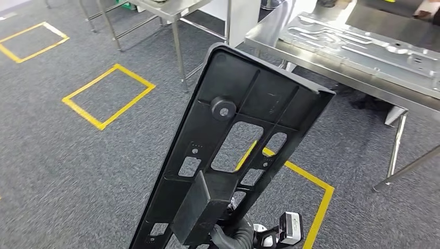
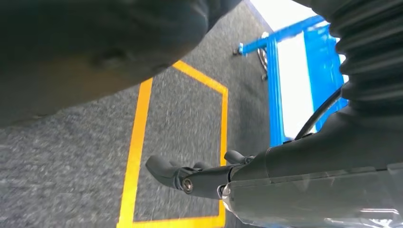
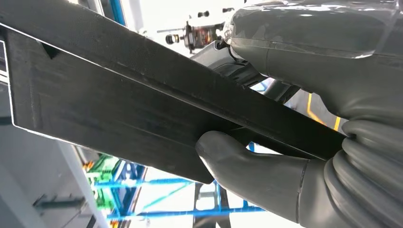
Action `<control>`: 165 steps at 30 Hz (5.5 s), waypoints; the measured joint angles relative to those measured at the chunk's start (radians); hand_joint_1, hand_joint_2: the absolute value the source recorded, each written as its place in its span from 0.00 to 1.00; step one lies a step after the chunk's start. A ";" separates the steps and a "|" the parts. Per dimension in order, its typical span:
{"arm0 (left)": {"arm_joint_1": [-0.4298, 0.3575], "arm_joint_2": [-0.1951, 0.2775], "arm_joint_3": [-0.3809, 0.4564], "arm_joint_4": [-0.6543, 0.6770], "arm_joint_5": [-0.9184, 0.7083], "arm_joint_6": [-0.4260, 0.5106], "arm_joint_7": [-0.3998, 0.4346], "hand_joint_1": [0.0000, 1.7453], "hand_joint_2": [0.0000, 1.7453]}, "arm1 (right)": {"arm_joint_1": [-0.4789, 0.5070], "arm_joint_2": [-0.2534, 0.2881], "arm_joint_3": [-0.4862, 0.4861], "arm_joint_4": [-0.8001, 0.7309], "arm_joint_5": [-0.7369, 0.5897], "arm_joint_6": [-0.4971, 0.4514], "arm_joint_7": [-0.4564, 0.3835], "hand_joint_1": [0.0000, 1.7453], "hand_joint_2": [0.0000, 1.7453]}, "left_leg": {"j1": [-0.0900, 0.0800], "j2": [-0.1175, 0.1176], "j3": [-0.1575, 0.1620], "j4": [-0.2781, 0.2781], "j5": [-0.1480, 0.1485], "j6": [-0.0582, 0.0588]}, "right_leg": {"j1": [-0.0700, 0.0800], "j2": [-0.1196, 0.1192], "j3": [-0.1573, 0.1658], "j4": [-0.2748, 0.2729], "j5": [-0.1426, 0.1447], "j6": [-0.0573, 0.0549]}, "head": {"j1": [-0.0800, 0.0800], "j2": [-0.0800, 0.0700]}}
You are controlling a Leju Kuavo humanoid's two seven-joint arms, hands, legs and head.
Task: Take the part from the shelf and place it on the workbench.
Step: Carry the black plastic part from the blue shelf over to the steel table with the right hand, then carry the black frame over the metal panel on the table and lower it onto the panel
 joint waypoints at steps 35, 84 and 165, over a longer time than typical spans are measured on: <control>0.003 -0.004 0.019 0.000 0.002 0.006 -0.005 0.00 1.00 | 0.011 0.008 -0.014 -0.008 0.008 0.010 0.009 1.00 1.00 | 0.003 0.014 0.012 -0.021 -0.010 0.027 | -0.005 0.000 -0.018 0.017 -0.014 0.031 | 0.000 0.000; 0.006 -0.006 0.022 0.000 0.002 0.001 -0.013 0.00 1.00 | 0.019 0.011 -0.026 -0.006 0.028 -0.021 -0.008 1.00 1.00 | -0.009 0.069 -0.074 0.161 -0.112 0.006 | 0.001 -0.112 0.007 -0.020 0.004 -0.010 | -0.001 0.000; 0.015 -0.009 0.022 0.000 -0.012 0.030 -0.051 0.00 1.00 | 0.007 -0.154 -0.124 -0.089 0.217 -0.190 -0.012 1.00 1.00 | -0.007 0.059 0.018 -0.024 -0.016 0.062 | -0.003 -0.110 -0.108 0.209 -0.073 0.045 | 0.000 0.000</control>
